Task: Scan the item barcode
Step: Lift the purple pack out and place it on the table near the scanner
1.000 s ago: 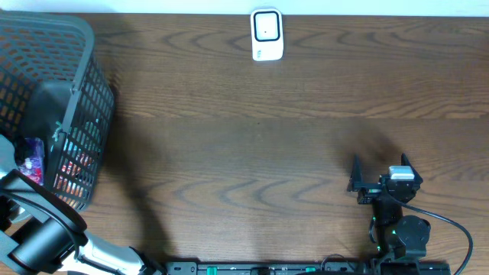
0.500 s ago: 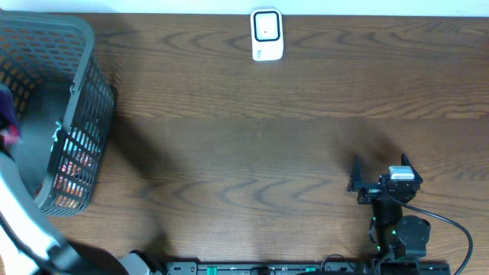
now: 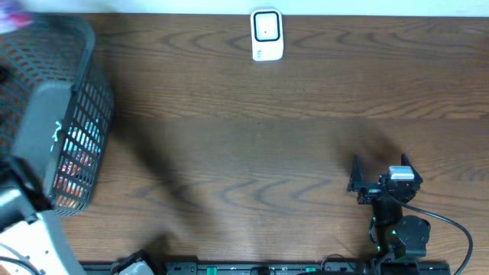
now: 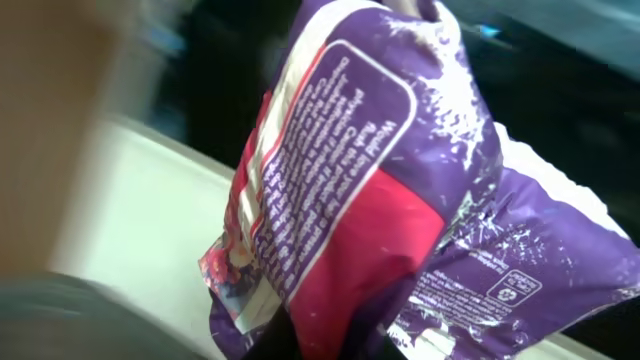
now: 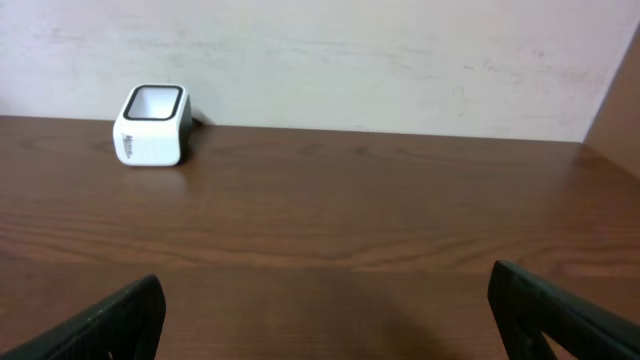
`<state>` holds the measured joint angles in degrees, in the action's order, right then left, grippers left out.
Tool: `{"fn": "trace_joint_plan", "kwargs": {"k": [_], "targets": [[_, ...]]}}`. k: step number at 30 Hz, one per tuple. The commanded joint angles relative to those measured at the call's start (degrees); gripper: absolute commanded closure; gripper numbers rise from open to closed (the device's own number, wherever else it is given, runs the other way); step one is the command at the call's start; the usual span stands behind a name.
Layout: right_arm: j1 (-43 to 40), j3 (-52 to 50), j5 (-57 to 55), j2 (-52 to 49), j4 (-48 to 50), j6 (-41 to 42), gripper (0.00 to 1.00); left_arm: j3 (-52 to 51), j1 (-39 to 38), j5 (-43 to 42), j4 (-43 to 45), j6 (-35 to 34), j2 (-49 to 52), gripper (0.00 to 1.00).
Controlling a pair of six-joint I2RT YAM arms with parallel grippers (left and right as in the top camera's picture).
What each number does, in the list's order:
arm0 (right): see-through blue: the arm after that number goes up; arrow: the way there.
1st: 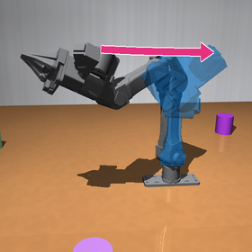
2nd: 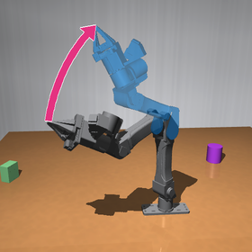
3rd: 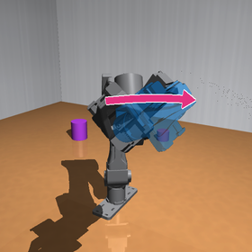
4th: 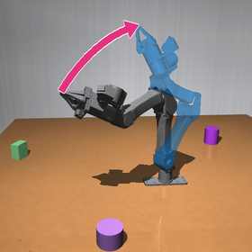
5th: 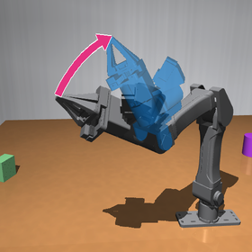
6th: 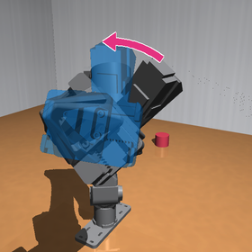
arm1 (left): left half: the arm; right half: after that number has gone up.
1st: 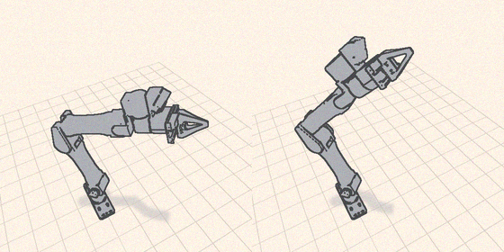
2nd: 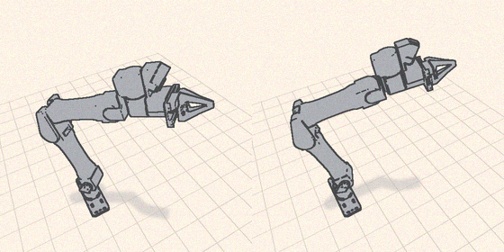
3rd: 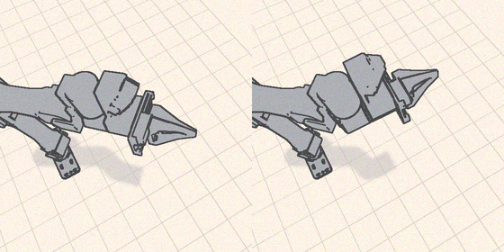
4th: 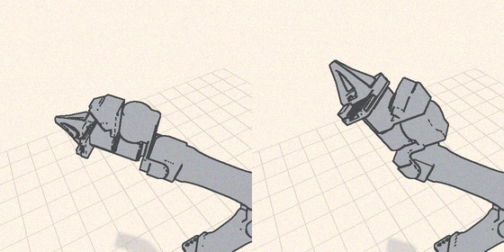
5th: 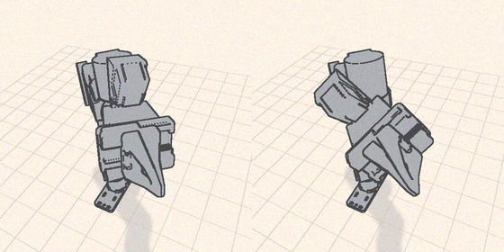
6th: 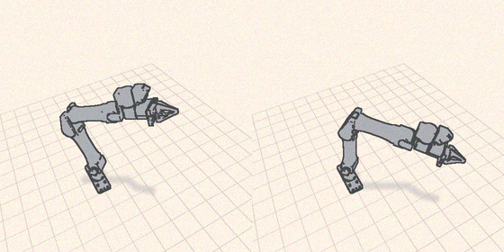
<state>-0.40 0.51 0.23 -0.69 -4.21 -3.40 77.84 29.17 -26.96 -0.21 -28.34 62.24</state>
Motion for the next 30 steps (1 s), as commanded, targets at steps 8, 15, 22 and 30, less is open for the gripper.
{"fn": "trace_joint_plan", "kwargs": {"k": [8, 15, 22, 30], "targets": [[0.39, -0.22, 0.09, 0.31, -0.09, -0.28, 0.01, 0.59, -36.57, 13.16, -19.37, -3.26, 10.12, 0.93], [0.39, -0.20, 0.09, 0.31, -0.09, -0.31, 0.01, 0.59, -49.11, 20.13, -31.50, -3.41, 24.70, 0.93], [0.39, -0.22, 0.09, 0.31, -0.09, -0.31, 0.01, 0.59, -56.08, 20.13, -31.47, -3.48, 34.80, 0.48], [0.39, -0.20, 0.09, 0.31, -0.11, -0.31, 0.01, 2.08, -56.19, 20.20, -30.32, 0.76, 32.28, 0.36]]}}
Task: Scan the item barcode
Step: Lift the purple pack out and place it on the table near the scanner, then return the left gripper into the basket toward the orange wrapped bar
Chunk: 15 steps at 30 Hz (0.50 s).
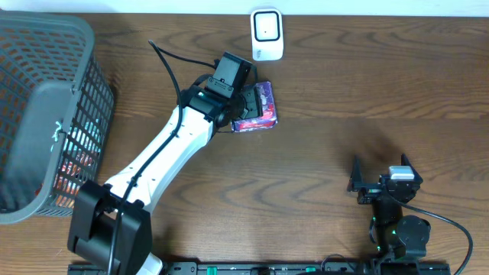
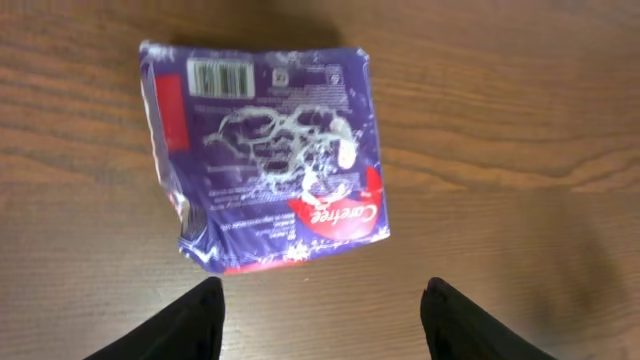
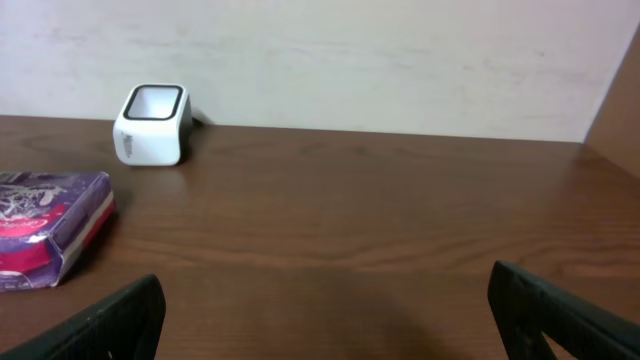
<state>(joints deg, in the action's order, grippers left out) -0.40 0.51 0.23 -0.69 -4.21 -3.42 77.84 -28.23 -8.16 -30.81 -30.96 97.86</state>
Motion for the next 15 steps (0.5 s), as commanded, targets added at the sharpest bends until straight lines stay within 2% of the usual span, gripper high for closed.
{"fn": "trace_joint_plan", "kwargs": {"k": [1, 5, 9, 15], "targets": [[0.39, -0.20, 0.09, 0.31, -0.11, -0.28, 0.01, 2.78, 1.97, 1.42, 0.28, 5.31, -4.72, 0.35], [0.39, -0.22, 0.09, 0.31, -0.11, -0.28, 0.01, 4.98, 6.80, 5.14, 0.24, 11.06, -11.74, 0.33], [0.39, -0.20, 0.09, 0.31, -0.09, -0.28, 0.01, 5.07, 15.52, 12.39, 0.20, 12.44, -20.24, 0.33], [0.39, -0.20, 0.09, 0.31, -0.09, -0.28, 0.01, 5.07, 40.65, 13.79, 0.09, 13.53, -27.74, 0.33]]}}
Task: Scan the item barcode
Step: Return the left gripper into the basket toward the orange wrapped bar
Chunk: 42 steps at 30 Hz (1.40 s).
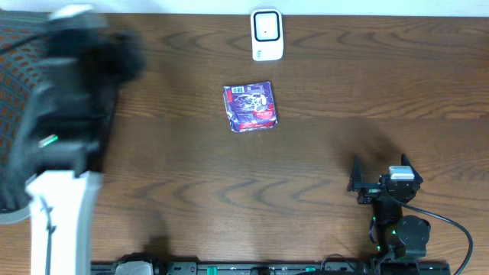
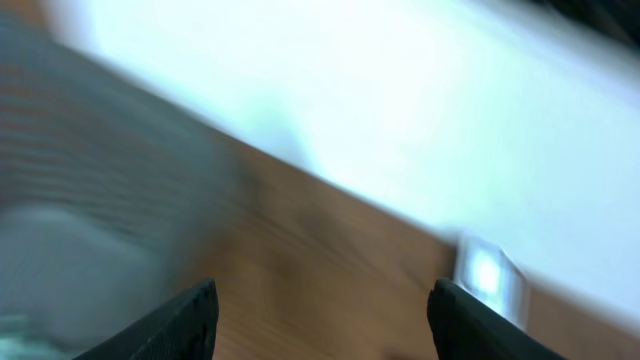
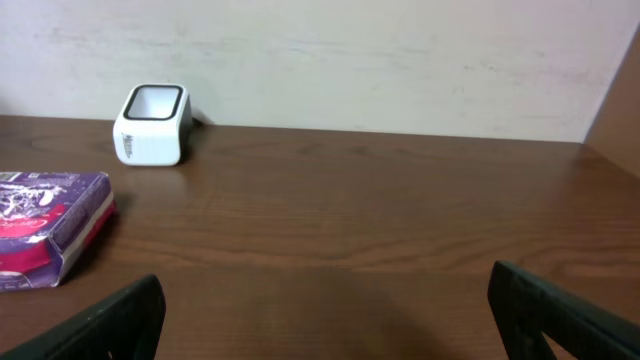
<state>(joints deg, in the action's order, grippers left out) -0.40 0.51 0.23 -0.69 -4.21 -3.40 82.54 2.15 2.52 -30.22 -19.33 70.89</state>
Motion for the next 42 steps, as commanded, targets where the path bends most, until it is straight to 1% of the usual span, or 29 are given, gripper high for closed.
{"fn": "trace_joint_plan", "kwargs": {"k": [1, 4, 6, 9, 11, 14, 20, 24, 26, 32, 39, 42], "targets": [[0.39, -0.20, 0.09, 0.31, -0.09, -0.28, 0.01, 0.35, 14.78, 3.10, -0.92, 1.66, -0.74, 0.33], [0.39, -0.20, 0.09, 0.31, -0.09, -0.31, 0.01, 0.31, 26.82, 3.13, -4.04, 0.68, 1.03, 0.33], [0.39, -0.22, 0.09, 0.31, -0.11, -0.31, 0.01, 0.28, 33.18, 3.10, -7.13, -2.01, 3.06, 0.32], [0.39, -0.20, 0.09, 0.31, -0.09, -0.31, 0.01, 0.20, 39.71, 3.08, -11.52, -9.33, 6.43, 0.31], [0.39, -0.22, 0.09, 0.31, -0.09, -0.31, 0.01, 0.09, 42.36, 3.10, -14.29, -11.04, 9.42, 0.31], [0.39, -0.22, 0.09, 0.31, -0.09, -0.31, 0.01, 0.09, 43.50, 3.10, -17.51, -11.02, 13.86, 0.32], [0.39, -0.22, 0.09, 0.31, -0.09, -0.31, 0.01, -0.13, 43.43, 3.39, -24.57, -11.21, 23.91, 0.31], [0.39, -0.22, 0.09, 0.31, -0.09, -0.31, 0.01, -1.77, 43.43, 8.48, -28.26, -17.57, 29.18, 0.31], [0.39, -0.20, 0.09, 0.31, -0.09, -0.31, 0.01, -2.84, 43.43, 9.33, -28.44, -19.21, 31.32, 0.31], [0.39, -0.20, 0.09, 0.31, -0.09, -0.31, 0.01, -4.98, 43.43, 8.20, -27.08, -19.15, 35.67, 0.31], [0.39, -0.22, 0.09, 0.31, -0.09, -0.31, 0.01, -7.13, 43.41, 0.98, -25.66, -19.08, 39.30, 0.31], [0.39, -0.22, 0.09, 0.31, -0.09, -0.31, 0.01, -7.48, 43.41, -2.78, -22.97, -16.02, 40.76, 0.31]]}}
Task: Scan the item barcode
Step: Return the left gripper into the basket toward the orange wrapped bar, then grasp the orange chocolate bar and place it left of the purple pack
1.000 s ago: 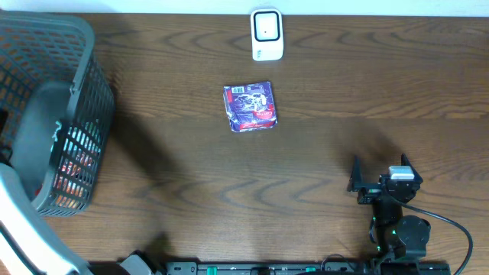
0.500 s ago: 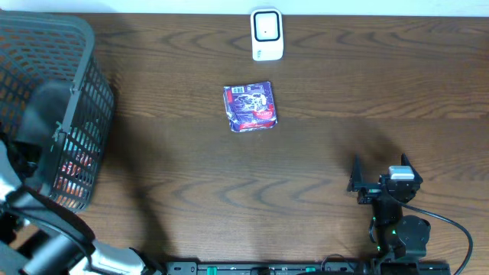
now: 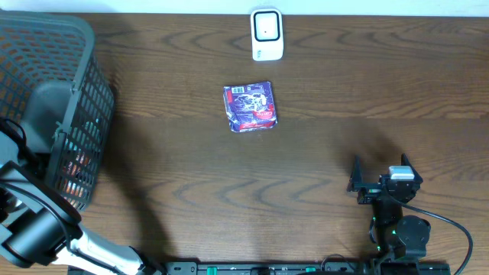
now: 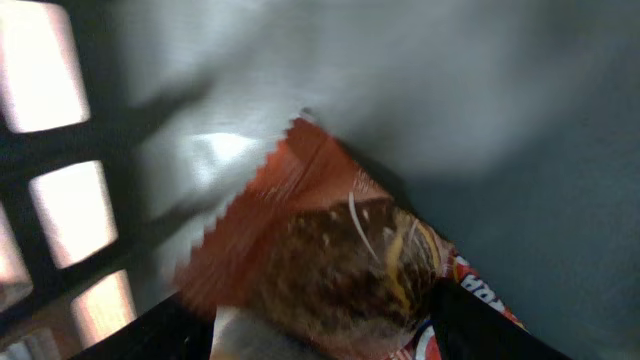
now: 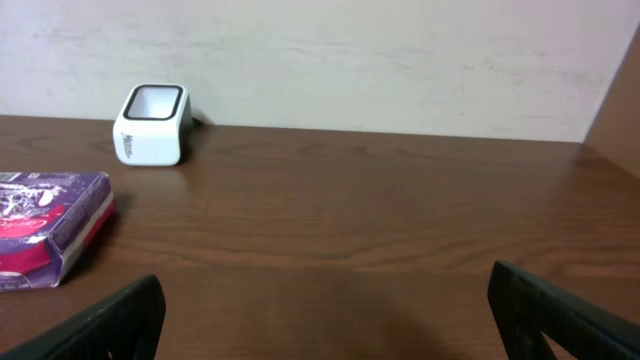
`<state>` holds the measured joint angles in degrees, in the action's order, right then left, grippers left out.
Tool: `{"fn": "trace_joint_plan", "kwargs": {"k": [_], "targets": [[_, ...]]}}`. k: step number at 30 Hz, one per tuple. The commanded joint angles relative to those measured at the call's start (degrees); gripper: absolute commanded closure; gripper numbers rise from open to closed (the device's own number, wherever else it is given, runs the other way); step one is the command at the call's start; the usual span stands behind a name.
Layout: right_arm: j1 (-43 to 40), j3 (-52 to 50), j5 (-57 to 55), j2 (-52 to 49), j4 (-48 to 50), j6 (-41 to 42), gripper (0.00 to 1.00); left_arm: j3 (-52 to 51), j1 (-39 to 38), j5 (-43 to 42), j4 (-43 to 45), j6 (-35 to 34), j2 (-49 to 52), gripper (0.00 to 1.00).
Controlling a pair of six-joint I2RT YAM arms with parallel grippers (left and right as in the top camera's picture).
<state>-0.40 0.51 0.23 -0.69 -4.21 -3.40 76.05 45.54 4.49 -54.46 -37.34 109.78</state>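
Note:
A purple packet (image 3: 249, 107) lies flat on the table just in front of the white scanner (image 3: 267, 34), its barcode end up and toward the scanner. Both also show in the right wrist view: packet (image 5: 50, 225), scanner (image 5: 153, 124). My left arm (image 3: 30, 221) reaches into the basket (image 3: 84, 114), where the overhead view hides the gripper. In the left wrist view my left gripper (image 4: 325, 335) is open, with an orange snack packet (image 4: 330, 270) lying between its fingers. My right gripper (image 3: 380, 164) rests open at the front right and holds nothing (image 5: 325, 320).
The dark mesh basket wall (image 4: 40, 200) stands close on the left of my left gripper. More packets show through the basket's side (image 3: 76, 164). The table's far edge meets a pale wall behind the scanner.
My left arm was a blur above the basket; now its open gripper is down inside the basket over an orange snack packet. The purple packet and the right arm have not moved.
My left gripper first held the purple packet by the basket. Then it stood open above that packet, which lay on the table before the scanner. Then the arm was back over the basket, and now the gripper is inside it at an orange packet.

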Motion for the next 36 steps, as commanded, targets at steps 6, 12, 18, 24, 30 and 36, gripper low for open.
{"fn": "trace_joint_plan", "kwargs": {"k": [6, 12, 18, 24, 30, 36], "targets": [[0.39, -0.20, 0.09, 0.31, -0.09, -0.31, 0.01, -0.98, 0.02, -10.97, 6.25, 11.02, 2.69, 0.37], [0.39, -0.20, 0.09, 0.31, -0.11, -0.31, 0.01, -0.28, 0.04, -11.19, 7.19, 10.97, 2.49, 0.93], [0.39, -0.22, 0.09, 0.31, -0.09, -0.31, 0.01, 3.56, 0.04, -11.21, 5.79, 10.99, -2.71, 0.93], [0.39, -0.22, 0.09, 0.31, -0.09, -0.31, 0.01, 4.83, 0.04, -14.19, 9.16, 10.97, -17.92, 0.93], [0.39, -0.20, 0.09, 0.31, -0.09, -0.31, 0.01, 4.83, 0.00, -26.67, 20.48, 10.69, -35.06, 0.93], [0.39, -0.20, 0.09, 0.31, -0.11, -0.31, 0.01, 4.83, -5.51, -34.77, 29.94, 7.48, -48.24, 0.93]]}}
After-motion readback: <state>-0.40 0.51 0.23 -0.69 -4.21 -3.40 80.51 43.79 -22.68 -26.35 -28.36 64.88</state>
